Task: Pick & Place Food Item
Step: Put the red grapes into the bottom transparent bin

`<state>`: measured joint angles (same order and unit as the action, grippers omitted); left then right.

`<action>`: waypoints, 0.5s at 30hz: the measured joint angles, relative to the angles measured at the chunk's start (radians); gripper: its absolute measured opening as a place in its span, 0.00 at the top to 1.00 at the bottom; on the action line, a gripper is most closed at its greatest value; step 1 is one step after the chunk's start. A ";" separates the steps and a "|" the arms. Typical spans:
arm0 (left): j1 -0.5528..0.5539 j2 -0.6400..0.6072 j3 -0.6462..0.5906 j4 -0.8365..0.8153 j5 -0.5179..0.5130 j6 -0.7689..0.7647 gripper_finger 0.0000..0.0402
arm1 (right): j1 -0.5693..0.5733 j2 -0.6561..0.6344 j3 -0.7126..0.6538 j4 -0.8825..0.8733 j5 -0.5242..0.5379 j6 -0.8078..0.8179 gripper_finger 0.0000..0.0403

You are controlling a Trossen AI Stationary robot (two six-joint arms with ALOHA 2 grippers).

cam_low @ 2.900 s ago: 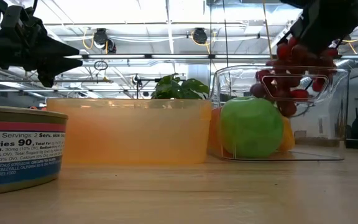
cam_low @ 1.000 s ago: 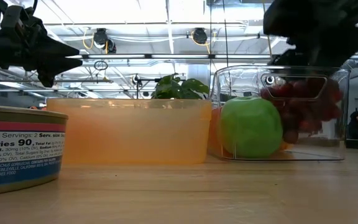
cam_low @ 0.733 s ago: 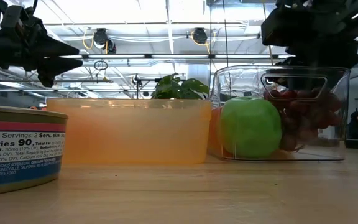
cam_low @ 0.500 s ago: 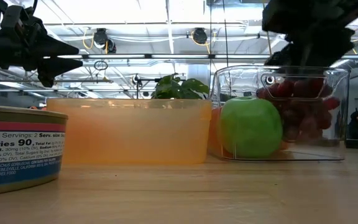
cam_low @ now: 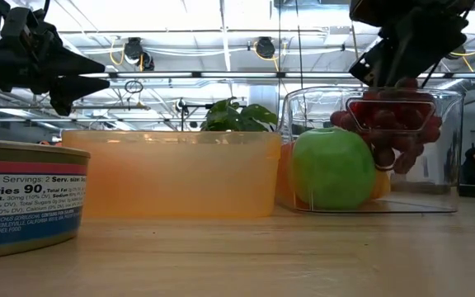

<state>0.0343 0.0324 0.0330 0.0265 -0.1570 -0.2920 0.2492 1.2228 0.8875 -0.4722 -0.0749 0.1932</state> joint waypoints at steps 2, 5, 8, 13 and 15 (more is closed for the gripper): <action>0.000 0.000 0.000 0.000 0.000 0.000 0.55 | -0.004 0.000 0.000 -0.001 0.000 0.003 0.78; 0.000 0.000 0.000 0.000 0.000 0.000 0.56 | -0.006 0.000 0.000 -0.001 -0.004 0.019 0.76; 0.000 0.000 0.000 0.000 0.000 0.000 0.58 | -0.006 0.000 0.000 -0.001 -0.005 0.044 0.70; 0.000 0.000 0.000 0.000 0.000 0.000 0.59 | 0.003 0.006 0.000 0.060 -0.027 0.052 0.59; 0.000 0.000 0.000 0.000 0.000 0.000 0.59 | 0.014 0.019 0.000 0.071 -0.034 0.042 0.58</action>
<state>0.0342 0.0323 0.0330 0.0265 -0.1570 -0.2920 0.2627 1.2417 0.8879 -0.4014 -0.1093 0.2352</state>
